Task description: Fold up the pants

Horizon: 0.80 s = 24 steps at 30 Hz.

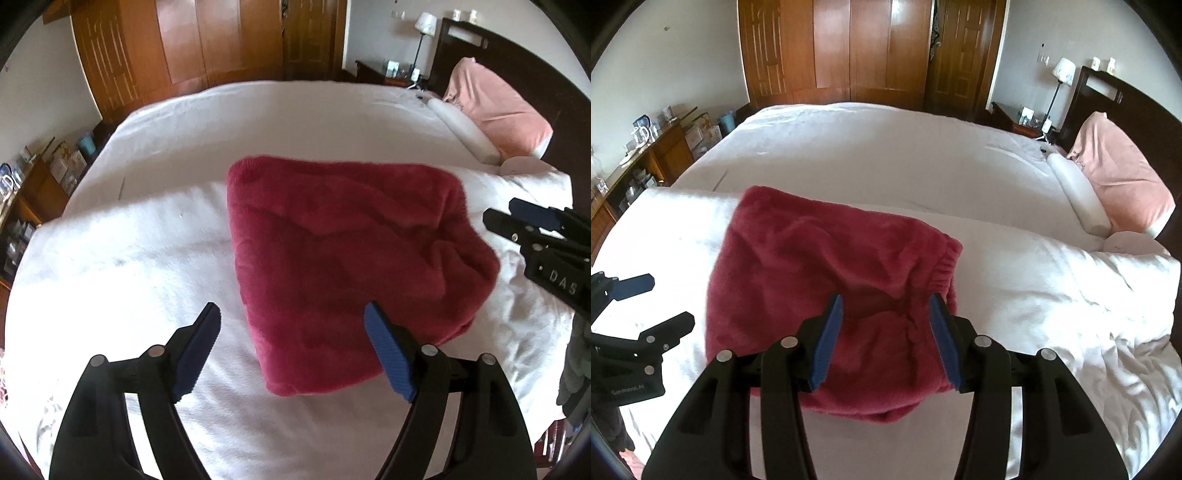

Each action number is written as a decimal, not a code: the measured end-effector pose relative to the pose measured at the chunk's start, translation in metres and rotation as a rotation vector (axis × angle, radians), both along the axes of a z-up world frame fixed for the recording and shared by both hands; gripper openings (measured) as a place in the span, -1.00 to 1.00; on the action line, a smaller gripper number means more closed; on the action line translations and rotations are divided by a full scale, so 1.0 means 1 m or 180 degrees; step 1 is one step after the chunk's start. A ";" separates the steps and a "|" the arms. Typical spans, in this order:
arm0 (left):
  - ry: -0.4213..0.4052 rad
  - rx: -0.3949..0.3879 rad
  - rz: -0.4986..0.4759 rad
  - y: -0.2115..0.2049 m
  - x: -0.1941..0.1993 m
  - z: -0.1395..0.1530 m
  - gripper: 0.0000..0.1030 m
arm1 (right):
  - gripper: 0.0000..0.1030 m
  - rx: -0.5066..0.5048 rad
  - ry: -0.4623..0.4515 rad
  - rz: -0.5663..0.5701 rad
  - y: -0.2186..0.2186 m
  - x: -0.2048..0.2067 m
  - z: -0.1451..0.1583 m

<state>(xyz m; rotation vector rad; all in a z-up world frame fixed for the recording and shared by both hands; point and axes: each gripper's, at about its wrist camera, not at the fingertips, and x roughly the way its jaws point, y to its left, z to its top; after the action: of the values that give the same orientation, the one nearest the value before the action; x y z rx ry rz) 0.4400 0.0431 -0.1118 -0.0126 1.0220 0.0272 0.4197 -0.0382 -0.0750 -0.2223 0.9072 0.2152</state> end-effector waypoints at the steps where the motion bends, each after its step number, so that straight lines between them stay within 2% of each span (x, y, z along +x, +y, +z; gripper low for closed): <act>1: -0.0052 -0.0009 -0.0010 0.000 -0.004 0.006 0.66 | -0.03 -0.0004 -0.0022 0.0000 0.002 -0.005 0.005; 5: -0.0192 -0.0001 -0.0035 -0.007 -0.010 0.027 0.74 | -0.01 0.0013 -0.0100 -0.0039 0.004 -0.021 0.025; 7: -0.0273 0.0037 -0.0068 -0.010 -0.016 0.038 0.81 | 0.20 0.0021 -0.0143 -0.0062 0.005 -0.029 0.033; 11: -0.0370 0.0101 -0.0150 -0.016 -0.026 0.054 0.86 | 0.31 -0.0018 -0.0249 -0.0052 0.010 -0.046 0.049; 17: -0.0496 0.0106 -0.0192 -0.020 -0.037 0.074 0.87 | 0.34 -0.0042 -0.0399 -0.0082 0.016 -0.069 0.077; 19: -0.0555 0.0104 -0.0196 -0.020 -0.043 0.082 0.88 | 0.48 -0.0053 -0.0448 -0.0089 0.018 -0.076 0.085; 24: -0.0705 0.0207 -0.0227 -0.024 -0.054 0.096 0.89 | 0.54 -0.0087 -0.0582 -0.0086 0.025 -0.093 0.102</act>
<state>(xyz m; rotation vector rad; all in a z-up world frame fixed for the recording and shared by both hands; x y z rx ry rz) 0.3856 0.0190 -0.0159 0.0787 0.7992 -0.0060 0.3270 -0.0131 0.0274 -0.2507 0.7316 0.1546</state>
